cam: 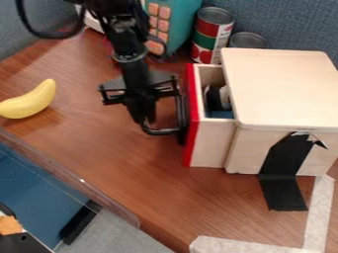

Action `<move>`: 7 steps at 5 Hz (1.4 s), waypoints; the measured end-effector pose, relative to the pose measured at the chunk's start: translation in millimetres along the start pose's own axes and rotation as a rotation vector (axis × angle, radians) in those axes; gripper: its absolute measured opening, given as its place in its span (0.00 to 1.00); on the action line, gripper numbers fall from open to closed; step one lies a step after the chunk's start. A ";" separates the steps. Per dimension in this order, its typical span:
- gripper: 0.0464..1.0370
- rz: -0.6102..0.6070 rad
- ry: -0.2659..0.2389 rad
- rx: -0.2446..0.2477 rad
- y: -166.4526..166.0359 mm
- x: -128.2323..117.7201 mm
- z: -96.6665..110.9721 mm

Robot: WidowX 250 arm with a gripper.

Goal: Open the drawer

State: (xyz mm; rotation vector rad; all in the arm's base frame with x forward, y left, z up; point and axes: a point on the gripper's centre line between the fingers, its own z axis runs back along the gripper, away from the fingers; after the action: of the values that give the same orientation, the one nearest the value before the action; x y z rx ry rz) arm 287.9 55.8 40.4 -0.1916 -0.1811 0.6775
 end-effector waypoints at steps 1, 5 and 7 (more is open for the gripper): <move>0.09 0.024 0.014 0.004 19.3 3.0 3.8; 0.60 0.028 -0.015 -0.005 38.6 11.7 29.9; 0.97 -0.048 -0.092 -0.044 31.7 17.3 78.9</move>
State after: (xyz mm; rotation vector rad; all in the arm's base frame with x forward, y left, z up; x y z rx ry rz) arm 264.1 100.1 111.0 -0.1981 -0.2881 0.6349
